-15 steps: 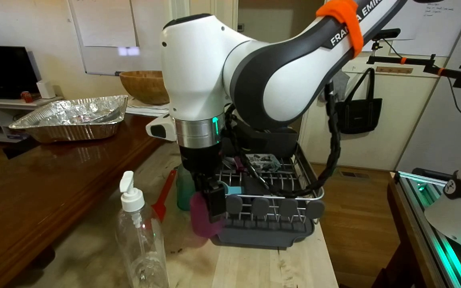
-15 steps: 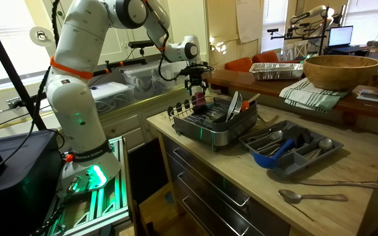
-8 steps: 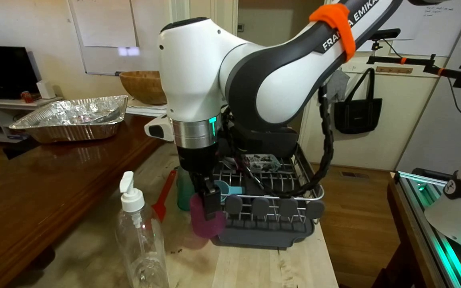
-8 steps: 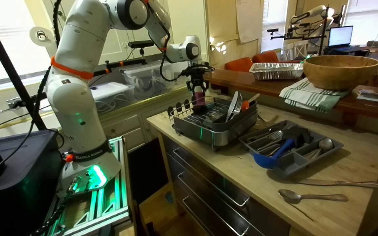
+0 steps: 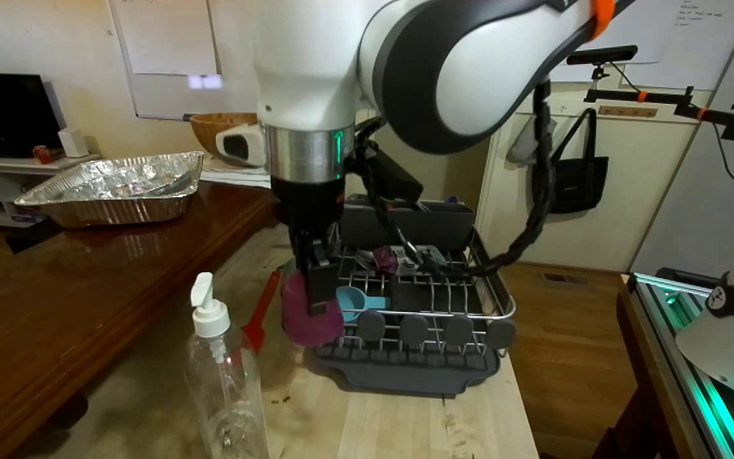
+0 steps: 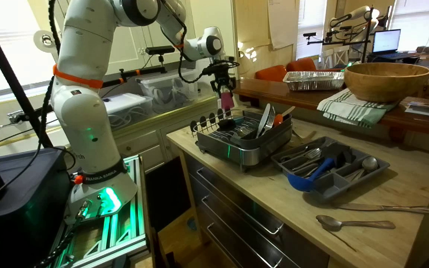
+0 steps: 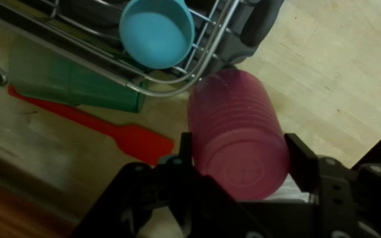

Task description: Move the pink cup to the right section of the plate rack

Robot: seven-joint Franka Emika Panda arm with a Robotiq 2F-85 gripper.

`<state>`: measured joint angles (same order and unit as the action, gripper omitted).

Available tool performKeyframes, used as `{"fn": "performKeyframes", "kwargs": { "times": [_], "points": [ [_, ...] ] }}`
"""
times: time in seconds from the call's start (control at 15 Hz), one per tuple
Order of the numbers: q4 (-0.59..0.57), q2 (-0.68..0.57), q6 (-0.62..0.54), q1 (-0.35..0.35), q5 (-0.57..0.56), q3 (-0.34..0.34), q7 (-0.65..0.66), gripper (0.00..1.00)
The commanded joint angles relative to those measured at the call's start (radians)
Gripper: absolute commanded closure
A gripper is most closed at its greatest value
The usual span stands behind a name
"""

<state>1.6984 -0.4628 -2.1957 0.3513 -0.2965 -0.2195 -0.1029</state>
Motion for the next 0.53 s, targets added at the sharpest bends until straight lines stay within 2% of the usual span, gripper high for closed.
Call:
{"fn": "performKeyframes", "kwargs": {
  "times": [0.0, 0.27, 0.47],
  "points": [
    [0.079, 0.148, -0.03, 0.018, -0.039, 0.025, 0.119, 0.57],
    [0.177, 0.3, -0.01, -0.004, -0.102, 0.061, 0.302, 0.57],
    [0.295, 0.385, -0.017, -0.051, -0.121, 0.088, 0.417, 0.57]
  ]
}}
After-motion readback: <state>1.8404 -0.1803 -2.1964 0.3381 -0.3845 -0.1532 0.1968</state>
